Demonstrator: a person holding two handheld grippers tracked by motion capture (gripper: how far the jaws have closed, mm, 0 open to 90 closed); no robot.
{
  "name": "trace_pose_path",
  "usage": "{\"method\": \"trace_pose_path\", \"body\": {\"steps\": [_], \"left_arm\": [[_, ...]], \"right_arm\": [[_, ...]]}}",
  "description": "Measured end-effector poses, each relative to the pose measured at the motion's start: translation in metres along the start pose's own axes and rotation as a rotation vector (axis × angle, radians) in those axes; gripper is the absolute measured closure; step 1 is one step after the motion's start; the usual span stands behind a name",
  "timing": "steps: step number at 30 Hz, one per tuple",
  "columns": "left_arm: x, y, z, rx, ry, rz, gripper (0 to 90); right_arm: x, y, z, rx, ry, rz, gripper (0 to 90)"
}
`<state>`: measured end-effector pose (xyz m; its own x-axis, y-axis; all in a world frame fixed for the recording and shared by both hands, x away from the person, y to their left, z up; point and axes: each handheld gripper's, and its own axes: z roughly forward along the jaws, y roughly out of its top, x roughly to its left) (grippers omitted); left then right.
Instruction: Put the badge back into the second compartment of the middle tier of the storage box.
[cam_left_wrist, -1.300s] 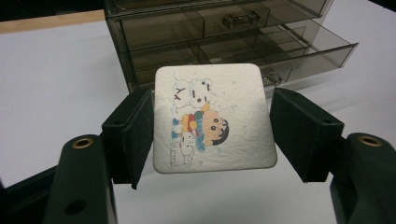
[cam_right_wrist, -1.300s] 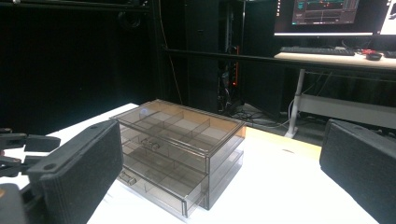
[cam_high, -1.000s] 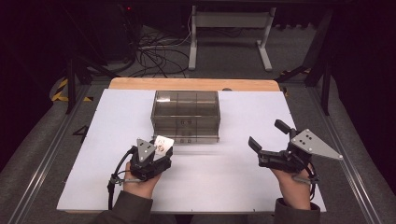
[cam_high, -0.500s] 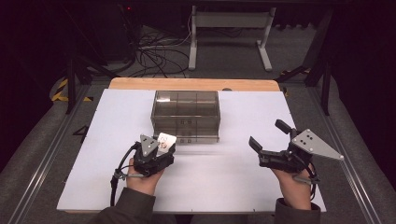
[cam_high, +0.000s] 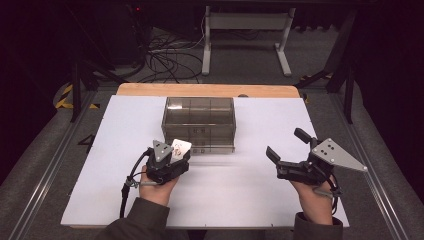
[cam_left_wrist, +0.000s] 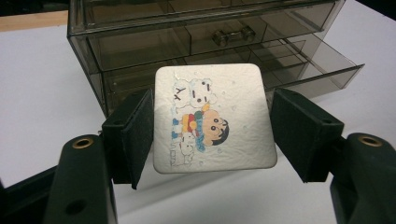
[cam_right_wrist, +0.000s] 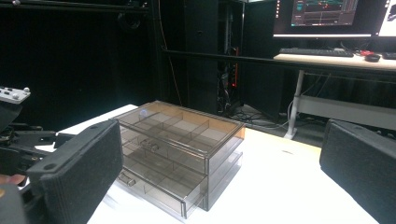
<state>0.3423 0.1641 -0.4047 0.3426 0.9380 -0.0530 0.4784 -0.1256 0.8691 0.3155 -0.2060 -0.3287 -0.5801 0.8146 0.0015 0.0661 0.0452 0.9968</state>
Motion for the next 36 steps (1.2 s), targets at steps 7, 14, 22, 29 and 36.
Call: {"method": "trace_pose_path", "body": {"steps": [7,14,22,29,36], "left_arm": [[-0.001,0.002,0.004,0.002,-0.001,-0.008,33.2],[-0.002,0.005,0.008,0.002,0.0,-0.01,33.2],[-0.004,0.009,0.014,0.003,0.001,-0.012,33.2],[-0.005,0.012,0.018,0.008,0.007,-0.005,33.2],[-0.007,0.015,0.024,0.012,0.005,-0.017,33.2]], "right_arm": [[0.0,0.0,0.0,0.0,0.0,0.0,0.2],[0.0,0.0,0.0,-0.002,0.0,0.001,0.3],[0.0,0.0,-0.001,-0.001,-0.001,0.0,0.3],[-0.001,0.0,-0.001,-0.002,-0.003,0.0,0.3],[0.0,0.0,0.0,0.0,-0.002,0.0,0.3]]}}
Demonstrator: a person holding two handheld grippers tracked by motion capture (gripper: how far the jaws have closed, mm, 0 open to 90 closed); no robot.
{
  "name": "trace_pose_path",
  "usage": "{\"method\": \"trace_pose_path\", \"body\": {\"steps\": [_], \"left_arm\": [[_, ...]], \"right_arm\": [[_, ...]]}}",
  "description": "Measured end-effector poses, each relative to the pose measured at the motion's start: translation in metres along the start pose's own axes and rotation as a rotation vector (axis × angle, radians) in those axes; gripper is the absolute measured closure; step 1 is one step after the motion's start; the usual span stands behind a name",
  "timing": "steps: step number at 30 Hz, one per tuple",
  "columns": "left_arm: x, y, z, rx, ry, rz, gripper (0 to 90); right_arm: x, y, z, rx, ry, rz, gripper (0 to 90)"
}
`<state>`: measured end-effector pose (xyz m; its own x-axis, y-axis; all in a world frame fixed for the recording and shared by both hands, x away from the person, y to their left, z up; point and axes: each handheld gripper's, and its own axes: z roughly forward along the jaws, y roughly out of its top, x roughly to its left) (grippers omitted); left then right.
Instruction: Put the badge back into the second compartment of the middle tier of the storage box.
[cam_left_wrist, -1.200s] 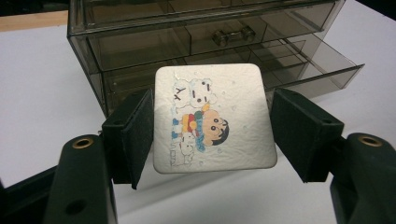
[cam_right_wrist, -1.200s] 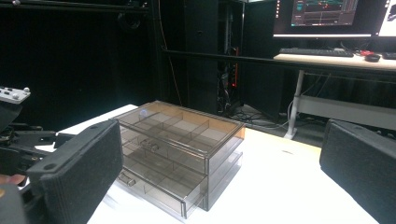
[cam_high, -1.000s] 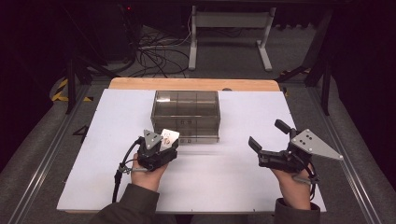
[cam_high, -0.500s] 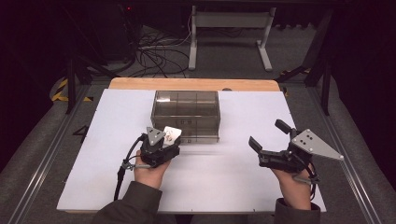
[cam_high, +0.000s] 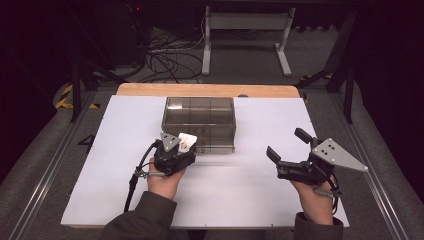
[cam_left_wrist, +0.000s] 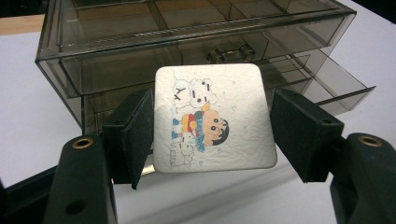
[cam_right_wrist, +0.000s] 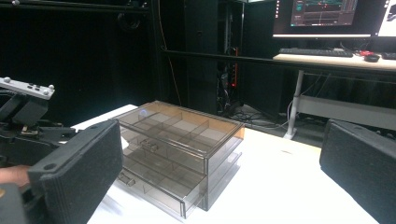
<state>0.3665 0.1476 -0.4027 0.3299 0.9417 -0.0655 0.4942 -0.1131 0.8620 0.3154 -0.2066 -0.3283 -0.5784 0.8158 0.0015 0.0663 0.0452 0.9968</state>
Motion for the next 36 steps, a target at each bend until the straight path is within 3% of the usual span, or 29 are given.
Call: {"method": "trace_pose_path", "body": {"steps": [10,36], "left_arm": [[-0.003,0.001,0.009,0.015,-0.006,-0.017,33.2],[-0.013,0.004,0.024,0.062,-0.008,-0.003,33.2]], "right_arm": [[-0.001,0.0,-0.001,-0.001,-0.001,0.0,0.3],[-0.002,0.0,-0.001,0.003,-0.01,0.001,0.3]]}}
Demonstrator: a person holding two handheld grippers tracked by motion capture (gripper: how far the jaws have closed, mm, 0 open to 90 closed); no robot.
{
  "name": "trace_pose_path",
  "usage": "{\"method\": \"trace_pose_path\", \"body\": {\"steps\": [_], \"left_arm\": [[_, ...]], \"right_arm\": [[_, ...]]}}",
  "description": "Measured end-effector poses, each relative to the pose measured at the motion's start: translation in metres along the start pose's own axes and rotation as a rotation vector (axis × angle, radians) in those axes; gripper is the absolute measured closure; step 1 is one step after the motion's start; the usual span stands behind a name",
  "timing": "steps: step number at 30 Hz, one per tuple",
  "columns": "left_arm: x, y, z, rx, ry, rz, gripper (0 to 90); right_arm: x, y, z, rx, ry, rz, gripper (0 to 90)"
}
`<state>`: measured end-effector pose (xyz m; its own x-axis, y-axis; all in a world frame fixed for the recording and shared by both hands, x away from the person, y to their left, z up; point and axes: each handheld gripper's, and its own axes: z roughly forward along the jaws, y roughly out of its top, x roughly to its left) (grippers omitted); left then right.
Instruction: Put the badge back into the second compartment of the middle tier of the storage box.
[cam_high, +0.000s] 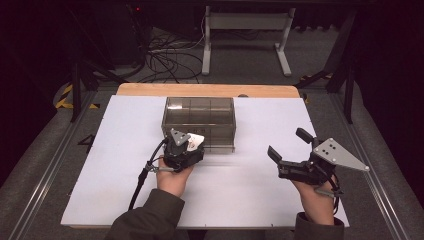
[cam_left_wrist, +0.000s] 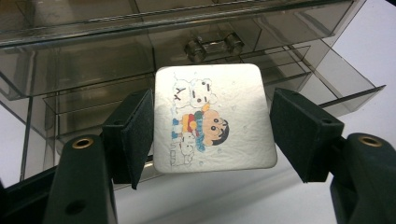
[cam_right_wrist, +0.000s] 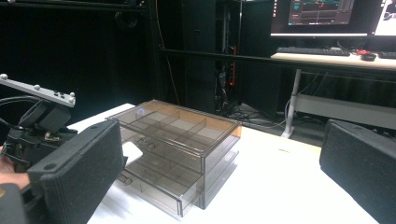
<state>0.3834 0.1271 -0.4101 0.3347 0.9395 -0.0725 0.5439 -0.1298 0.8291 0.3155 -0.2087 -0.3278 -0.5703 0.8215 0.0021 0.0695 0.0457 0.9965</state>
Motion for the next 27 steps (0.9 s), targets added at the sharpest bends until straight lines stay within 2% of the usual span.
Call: {"method": "trace_pose_path", "body": {"steps": [8,27], "left_arm": [[-0.0038,0.0023,0.0042,0.016,0.003,0.005,33.2],[-0.0048,0.0063,0.0075,0.004,-0.004,-0.029,33.1]], "right_arm": [[-0.0013,0.0002,-0.0011,0.003,-0.002,-0.001,0.4],[-0.0023,0.0008,-0.0025,-0.001,-0.007,0.004,0.4]]}}
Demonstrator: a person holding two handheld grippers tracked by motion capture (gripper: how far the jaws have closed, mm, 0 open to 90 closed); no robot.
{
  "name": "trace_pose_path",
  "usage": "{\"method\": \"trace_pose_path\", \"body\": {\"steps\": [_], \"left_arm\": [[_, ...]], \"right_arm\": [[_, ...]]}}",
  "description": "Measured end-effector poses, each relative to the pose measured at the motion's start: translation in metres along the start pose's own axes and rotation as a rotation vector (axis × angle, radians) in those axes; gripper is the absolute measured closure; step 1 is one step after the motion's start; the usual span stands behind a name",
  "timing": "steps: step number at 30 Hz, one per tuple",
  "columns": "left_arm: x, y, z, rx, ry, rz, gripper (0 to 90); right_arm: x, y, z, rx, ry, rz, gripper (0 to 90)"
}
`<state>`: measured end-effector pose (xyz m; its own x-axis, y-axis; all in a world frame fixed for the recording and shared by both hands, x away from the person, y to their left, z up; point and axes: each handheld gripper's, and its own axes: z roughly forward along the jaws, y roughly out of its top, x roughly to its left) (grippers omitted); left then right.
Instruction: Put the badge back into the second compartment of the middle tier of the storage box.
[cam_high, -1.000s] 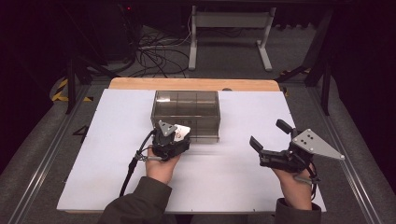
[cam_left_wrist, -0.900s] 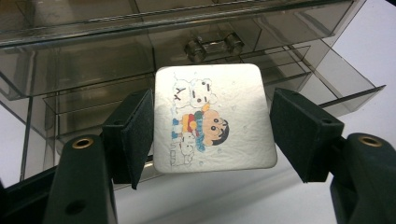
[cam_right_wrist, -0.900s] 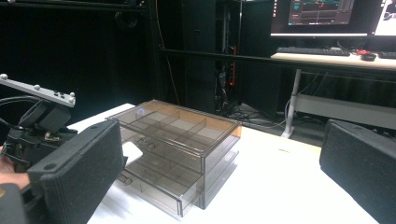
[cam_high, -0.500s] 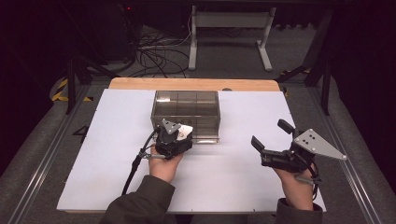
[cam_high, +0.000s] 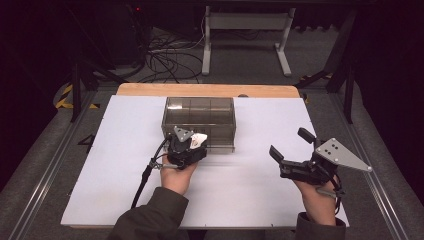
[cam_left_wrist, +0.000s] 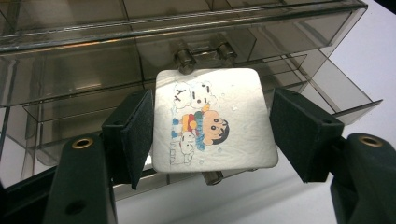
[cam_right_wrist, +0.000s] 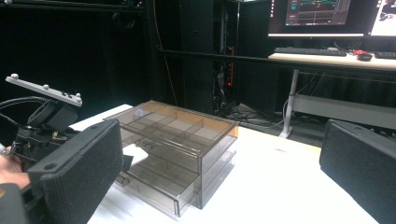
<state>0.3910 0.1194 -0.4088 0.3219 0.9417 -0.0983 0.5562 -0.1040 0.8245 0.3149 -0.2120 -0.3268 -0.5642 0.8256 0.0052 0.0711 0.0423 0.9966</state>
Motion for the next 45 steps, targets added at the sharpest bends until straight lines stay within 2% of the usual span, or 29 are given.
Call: {"method": "trace_pose_path", "body": {"steps": [31,35,45], "left_arm": [[-0.0023,0.0021,0.0041,0.012,-0.014,-0.028,32.9],[-0.0047,0.0022,0.0024,0.017,-0.036,-0.03,33.0],[-0.0047,0.0037,0.005,0.008,-0.017,-0.036,35.2]], "right_arm": [[0.0013,-0.0004,0.0017,0.006,0.005,-0.007,0.4],[0.0019,-0.0003,0.002,0.007,0.006,-0.008,0.4],[0.0013,-0.0005,0.0019,0.009,0.004,-0.007,0.4]]}}
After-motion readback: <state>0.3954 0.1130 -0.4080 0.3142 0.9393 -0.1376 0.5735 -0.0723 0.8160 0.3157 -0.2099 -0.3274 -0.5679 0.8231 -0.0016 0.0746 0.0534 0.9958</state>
